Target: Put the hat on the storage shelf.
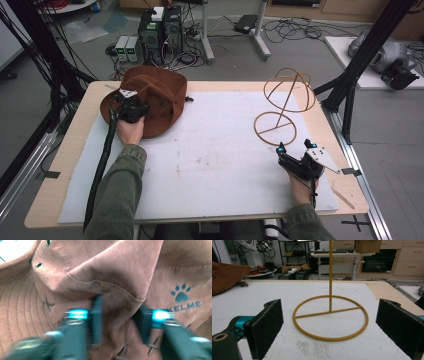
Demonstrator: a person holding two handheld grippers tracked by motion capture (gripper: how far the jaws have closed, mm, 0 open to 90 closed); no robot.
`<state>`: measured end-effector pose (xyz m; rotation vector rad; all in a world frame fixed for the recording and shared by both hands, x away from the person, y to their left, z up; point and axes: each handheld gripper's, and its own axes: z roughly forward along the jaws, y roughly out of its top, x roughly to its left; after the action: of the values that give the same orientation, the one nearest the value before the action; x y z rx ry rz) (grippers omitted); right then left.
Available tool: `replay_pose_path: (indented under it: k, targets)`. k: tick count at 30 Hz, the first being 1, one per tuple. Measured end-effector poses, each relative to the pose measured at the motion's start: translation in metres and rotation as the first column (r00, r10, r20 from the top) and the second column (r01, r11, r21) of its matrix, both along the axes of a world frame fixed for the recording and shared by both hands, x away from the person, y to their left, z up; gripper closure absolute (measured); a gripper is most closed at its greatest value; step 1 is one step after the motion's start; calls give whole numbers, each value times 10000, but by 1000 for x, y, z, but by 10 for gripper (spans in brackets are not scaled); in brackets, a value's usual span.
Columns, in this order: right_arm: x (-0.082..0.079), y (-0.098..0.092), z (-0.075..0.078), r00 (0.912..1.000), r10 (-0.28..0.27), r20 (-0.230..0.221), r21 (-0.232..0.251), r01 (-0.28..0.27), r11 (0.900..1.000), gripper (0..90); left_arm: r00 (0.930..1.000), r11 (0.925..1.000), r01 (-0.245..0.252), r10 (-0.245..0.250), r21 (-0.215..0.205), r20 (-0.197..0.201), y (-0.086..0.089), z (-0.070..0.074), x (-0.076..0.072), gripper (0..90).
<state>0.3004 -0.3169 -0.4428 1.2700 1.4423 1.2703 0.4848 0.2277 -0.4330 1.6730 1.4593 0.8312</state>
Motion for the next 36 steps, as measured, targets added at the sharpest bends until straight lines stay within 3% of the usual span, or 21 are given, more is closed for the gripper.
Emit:
replay_pose_path:
  k: [1,2,3,6,11,15,25,31,36]
  targets:
    - [0,0,0,10000,-1,-4,20,1,10000,67,9999,9998,107,-107,185,2,-1,0,0,827]
    - [0,0,0,10000,-1,-4,20,1,10000,67,9998,9989,195,-196,424,17,-2,-1,-1,827]
    - [0,0,0,10000,-3,-53,-6,3,10000,67,9997,9975,254,-257,656,49,-3,0,-1,889]
    - [0,0,-1,10000,-7,-74,-26,7,10000,67,9986,9947,517,-526,889,76,-2,3,-4,894]
    - [1,0,-1,9999,8,-108,-53,-8,10000,67,9980,9962,591,-605,645,194,2,9,-6,897]
    - [1,0,-1,9999,40,-113,-68,-41,10000,67,9970,9944,690,-715,798,286,1,12,-8,897]
    - [1,-1,0,10000,61,-13,-28,-61,10000,67,9893,9951,689,-772,706,1235,1,33,-22,897]
    - [0,-2,1,10000,14,-41,45,-14,10000,67,9751,9964,619,-727,579,2093,7,55,-35,897]
    - [0,-2,1,10000,-6,-3,16,6,10000,67,9496,9976,608,-677,318,3061,15,76,-49,897]
